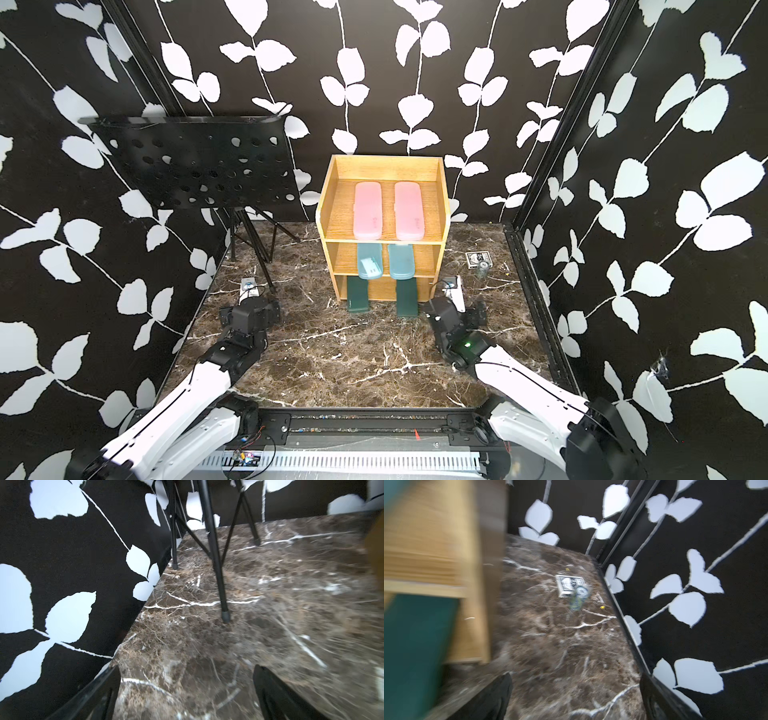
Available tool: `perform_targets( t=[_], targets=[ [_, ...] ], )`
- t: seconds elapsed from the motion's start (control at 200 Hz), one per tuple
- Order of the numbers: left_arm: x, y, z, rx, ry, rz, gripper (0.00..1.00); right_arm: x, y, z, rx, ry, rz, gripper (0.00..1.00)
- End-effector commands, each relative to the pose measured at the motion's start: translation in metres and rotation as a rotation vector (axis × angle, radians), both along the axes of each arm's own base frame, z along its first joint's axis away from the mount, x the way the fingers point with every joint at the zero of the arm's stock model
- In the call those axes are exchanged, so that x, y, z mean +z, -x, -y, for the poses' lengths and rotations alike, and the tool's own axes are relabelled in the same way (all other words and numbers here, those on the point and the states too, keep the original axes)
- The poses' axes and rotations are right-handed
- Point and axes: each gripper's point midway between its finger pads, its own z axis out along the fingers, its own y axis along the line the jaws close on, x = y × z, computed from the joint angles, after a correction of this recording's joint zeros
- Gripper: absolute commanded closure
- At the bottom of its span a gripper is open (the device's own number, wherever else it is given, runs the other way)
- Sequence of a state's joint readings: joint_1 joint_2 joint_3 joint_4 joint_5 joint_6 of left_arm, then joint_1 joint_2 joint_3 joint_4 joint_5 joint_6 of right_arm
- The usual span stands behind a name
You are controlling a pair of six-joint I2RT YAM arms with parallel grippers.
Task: Place the pencil cases on the shelf according to color
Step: Reset both arms
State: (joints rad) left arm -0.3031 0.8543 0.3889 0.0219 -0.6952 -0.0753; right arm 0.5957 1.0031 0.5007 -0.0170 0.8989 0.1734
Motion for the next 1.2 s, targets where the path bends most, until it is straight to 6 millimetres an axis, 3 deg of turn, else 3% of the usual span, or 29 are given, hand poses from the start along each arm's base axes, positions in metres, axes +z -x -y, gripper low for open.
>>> perform_targets(
  t=[0.0,0.08,0.185,0.255,0.4,0.56,0.7,1.195],
  targets=[
    [0.006,-0.020,0.000,-0.069,-0.009,0.127,0.01,0.007,-0.023,0.009,0.035,-0.016,0.092,0.01],
    [-0.005,-0.029,-0.007,-0.058,0.005,0.121,0.01,0.006,-0.036,0.024,0.005,0.001,0.112,0.01],
    [-0.024,-0.043,-0.014,-0.031,-0.012,0.076,0.01,-0.017,-0.054,0.035,0.009,0.013,0.093,0.01],
    [-0.026,-0.057,-0.009,-0.054,-0.011,0.058,0.01,-0.034,-0.063,0.044,-0.018,0.003,0.084,0.01],
    [-0.026,-0.080,0.002,-0.100,0.023,0.106,0.01,-0.040,-0.082,0.050,-0.007,-0.019,0.133,0.00],
    [-0.033,-0.105,0.007,-0.117,0.010,0.027,0.01,-0.062,-0.093,0.066,0.023,-0.188,0.080,0.00],
    [-0.039,-0.109,0.003,-0.094,0.009,-0.015,0.01,-0.073,-0.090,0.067,0.054,-0.219,0.087,0.00],
    [-0.031,-0.095,0.007,-0.137,0.024,0.080,0.01,-0.071,-0.091,0.066,0.057,-0.218,0.100,0.00]
  ],
)
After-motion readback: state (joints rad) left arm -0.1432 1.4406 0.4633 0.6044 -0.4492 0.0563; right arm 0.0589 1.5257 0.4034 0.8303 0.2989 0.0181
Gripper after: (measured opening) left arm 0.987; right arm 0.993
